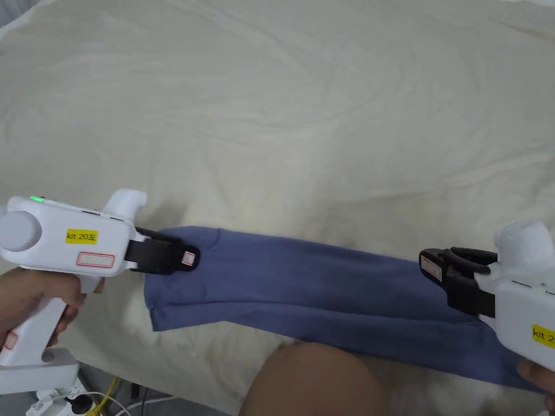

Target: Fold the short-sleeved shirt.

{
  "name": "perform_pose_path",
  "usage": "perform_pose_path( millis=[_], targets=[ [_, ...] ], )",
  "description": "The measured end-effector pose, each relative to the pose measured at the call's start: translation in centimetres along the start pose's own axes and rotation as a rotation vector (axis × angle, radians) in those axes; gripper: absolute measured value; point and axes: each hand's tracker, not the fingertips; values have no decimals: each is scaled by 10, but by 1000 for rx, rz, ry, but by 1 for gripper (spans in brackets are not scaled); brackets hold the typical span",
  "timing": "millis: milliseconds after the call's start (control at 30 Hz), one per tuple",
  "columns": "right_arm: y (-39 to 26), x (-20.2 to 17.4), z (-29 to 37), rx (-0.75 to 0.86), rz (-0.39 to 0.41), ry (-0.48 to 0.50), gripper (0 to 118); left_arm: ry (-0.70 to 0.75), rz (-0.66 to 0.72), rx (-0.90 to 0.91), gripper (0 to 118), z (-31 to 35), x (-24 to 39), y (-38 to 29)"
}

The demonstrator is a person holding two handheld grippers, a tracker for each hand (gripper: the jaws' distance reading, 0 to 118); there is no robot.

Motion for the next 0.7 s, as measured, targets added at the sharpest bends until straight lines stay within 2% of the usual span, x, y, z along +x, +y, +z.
perform_pose_path(
  millis=[67,133,233,367,500,700],
  targets=[
    [1,4,0,2,2,4,0,4,29,-19,6,15,-17,4],
    [2,3,1,9,0,11,0,124,44,-13,6,32,-33,12],
    [1,7,3,21,-5,21,0,181,72,-16,6,49,-40,21],
    [-2,11,8,42,-19,37,0,264,-15,-50,6,52,4,31],
    [-7,16,17,59,-31,54,0,306,-19,-42,6,54,55,39],
    [-13,24,32,80,-32,76,0,308,-92,-68,6,32,123,45]
  ],
)
